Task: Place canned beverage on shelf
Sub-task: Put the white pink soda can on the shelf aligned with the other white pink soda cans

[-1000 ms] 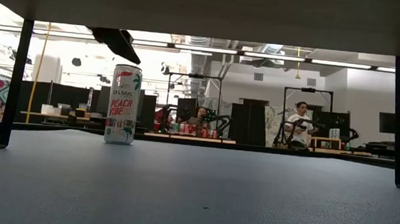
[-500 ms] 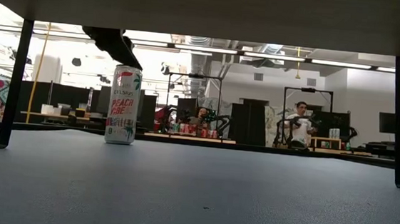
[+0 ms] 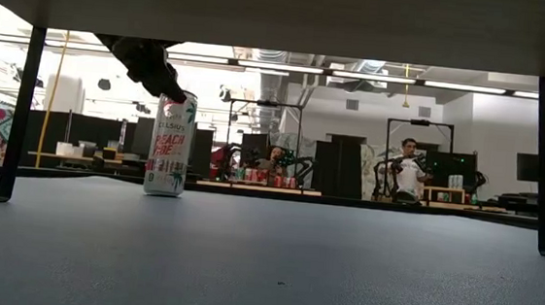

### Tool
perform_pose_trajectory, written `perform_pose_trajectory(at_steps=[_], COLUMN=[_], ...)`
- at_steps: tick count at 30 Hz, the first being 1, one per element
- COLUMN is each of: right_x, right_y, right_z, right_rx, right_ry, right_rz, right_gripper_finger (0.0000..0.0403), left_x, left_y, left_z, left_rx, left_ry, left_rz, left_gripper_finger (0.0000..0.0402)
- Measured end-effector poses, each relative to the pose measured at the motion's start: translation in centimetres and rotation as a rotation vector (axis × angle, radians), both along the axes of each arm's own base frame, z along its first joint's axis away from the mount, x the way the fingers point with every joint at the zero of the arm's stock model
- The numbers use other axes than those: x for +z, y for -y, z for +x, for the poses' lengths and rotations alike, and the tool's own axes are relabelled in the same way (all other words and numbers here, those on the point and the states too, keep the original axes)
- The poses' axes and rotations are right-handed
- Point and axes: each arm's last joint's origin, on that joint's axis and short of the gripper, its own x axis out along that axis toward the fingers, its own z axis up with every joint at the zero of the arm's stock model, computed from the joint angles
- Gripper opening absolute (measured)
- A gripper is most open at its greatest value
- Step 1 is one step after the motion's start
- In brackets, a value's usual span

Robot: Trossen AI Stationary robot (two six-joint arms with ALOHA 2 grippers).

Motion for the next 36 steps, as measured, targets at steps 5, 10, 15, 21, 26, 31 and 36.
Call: perform_pose_trajectory(at_steps=[5, 10, 15, 21, 26, 31, 36], right_x=[0.0, 0.0, 0.0, 0.1, 0.0, 0.0, 0.0], right_y=[0.0, 0.0, 0.0, -0.1, -0.1, -0.1, -0.1], right_z=[0.0, 0.0, 0.0, 0.0, 0.0, 0.0, 0.0], right_rx=[0.000, -0.001, -0.001, 0.001, -0.002, -0.003, -0.003], right_ry=[0.005, 0.006, 0.007, 0.008, 0.009, 0.009, 0.009], right_rz=[0.000, 0.000, 0.000, 0.002, 0.006, 0.006, 0.006], right_gripper_finger=[0.0256, 0.0256, 0.0256, 0.0256, 0.0256, 0.0256, 0.0256], left_x=[-0.2, -0.4, -0.5, -0.5, -0.7, -0.8, -0.8], left_y=[0.0, 0.0, 0.0, 0.0, 0.1, 0.1, 0.1], left_z=[0.0, -0.1, -0.2, -0.2, -0.3, -0.3, -0.3], left_rx=[0.001, 0.018, 0.033, 0.061, 0.055, 0.064, 0.064], left_ry=[-0.016, -0.033, -0.044, -0.044, -0.060, -0.065, -0.069], left_rz=[-0.006, -0.019, -0.035, -0.063, -0.076, -0.069, -0.059], left_gripper_finger=[0.0271, 0.0249, 0.0244, 0.0253, 0.0300, 0.0343, 0.0350])
